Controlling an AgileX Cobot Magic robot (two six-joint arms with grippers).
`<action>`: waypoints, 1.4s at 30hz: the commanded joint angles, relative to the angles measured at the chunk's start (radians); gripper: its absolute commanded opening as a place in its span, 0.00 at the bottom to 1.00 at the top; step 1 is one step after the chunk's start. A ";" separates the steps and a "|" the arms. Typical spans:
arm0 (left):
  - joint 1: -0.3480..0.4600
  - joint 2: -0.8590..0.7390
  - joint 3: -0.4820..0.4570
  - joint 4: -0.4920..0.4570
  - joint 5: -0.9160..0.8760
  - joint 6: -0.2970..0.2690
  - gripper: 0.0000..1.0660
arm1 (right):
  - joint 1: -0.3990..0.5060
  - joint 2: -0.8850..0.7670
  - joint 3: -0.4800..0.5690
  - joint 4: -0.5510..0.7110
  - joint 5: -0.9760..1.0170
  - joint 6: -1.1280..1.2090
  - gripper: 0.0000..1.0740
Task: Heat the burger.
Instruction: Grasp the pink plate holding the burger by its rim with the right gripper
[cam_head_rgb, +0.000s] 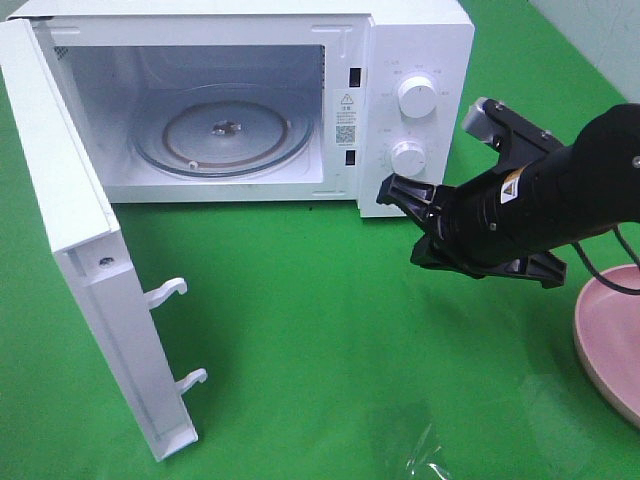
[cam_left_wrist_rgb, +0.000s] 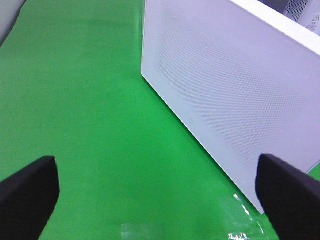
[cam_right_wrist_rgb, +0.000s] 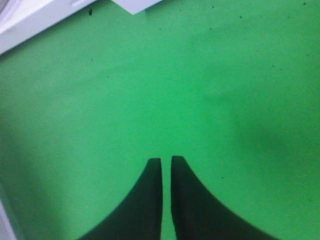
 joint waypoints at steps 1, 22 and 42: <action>-0.004 -0.022 0.003 -0.006 -0.006 0.000 0.94 | 0.001 -0.031 -0.001 -0.063 0.082 -0.036 0.06; -0.004 -0.022 0.003 -0.006 -0.006 0.000 0.94 | 0.001 -0.221 -0.001 -0.287 0.602 -0.216 0.19; -0.004 -0.022 0.003 -0.006 -0.006 0.000 0.94 | -0.001 -0.338 -0.001 -0.360 0.781 -0.294 0.79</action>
